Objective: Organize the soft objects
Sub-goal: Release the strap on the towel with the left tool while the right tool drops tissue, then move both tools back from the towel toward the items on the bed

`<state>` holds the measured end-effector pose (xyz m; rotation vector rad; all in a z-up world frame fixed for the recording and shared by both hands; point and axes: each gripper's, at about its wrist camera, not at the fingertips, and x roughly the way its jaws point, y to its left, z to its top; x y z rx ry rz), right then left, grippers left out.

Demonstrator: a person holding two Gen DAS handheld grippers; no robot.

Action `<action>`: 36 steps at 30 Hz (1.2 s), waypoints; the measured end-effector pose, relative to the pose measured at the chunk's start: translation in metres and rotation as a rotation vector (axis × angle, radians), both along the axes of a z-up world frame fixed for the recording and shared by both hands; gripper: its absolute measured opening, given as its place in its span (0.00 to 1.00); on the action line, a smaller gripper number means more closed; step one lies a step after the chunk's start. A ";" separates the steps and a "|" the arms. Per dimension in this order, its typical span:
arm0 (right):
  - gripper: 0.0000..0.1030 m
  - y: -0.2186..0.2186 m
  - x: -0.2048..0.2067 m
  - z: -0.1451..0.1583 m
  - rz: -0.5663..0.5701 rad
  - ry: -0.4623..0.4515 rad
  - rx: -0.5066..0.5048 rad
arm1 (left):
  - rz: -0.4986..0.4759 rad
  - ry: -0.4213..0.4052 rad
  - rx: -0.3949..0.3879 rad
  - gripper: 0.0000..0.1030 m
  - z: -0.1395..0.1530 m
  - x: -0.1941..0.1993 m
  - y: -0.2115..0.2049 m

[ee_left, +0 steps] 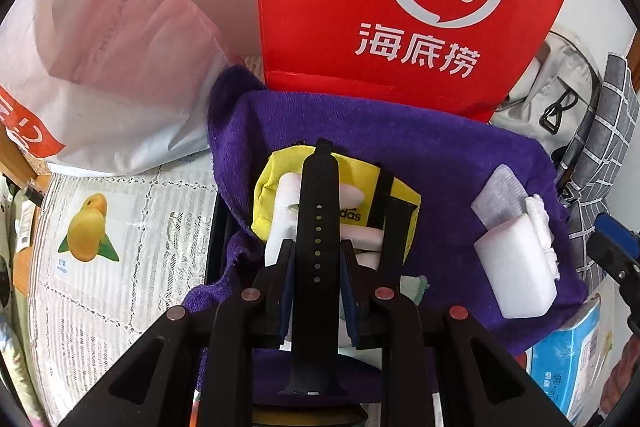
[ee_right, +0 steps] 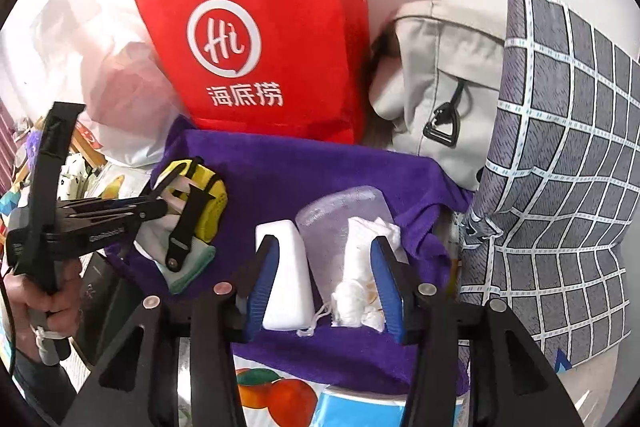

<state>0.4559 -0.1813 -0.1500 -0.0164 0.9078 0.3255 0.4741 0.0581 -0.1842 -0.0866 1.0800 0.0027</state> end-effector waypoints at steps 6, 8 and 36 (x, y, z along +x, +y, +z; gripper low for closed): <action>0.46 0.009 -0.003 0.000 0.008 -0.005 -0.009 | 0.016 0.010 0.012 0.36 -0.003 0.003 0.001; 0.46 0.011 -0.006 0.002 0.012 -0.011 -0.012 | 0.025 0.000 0.015 0.43 0.001 0.002 0.004; 0.60 0.018 -0.134 0.046 0.002 -0.095 0.096 | -0.035 -0.302 -0.063 0.68 0.133 -0.088 -0.005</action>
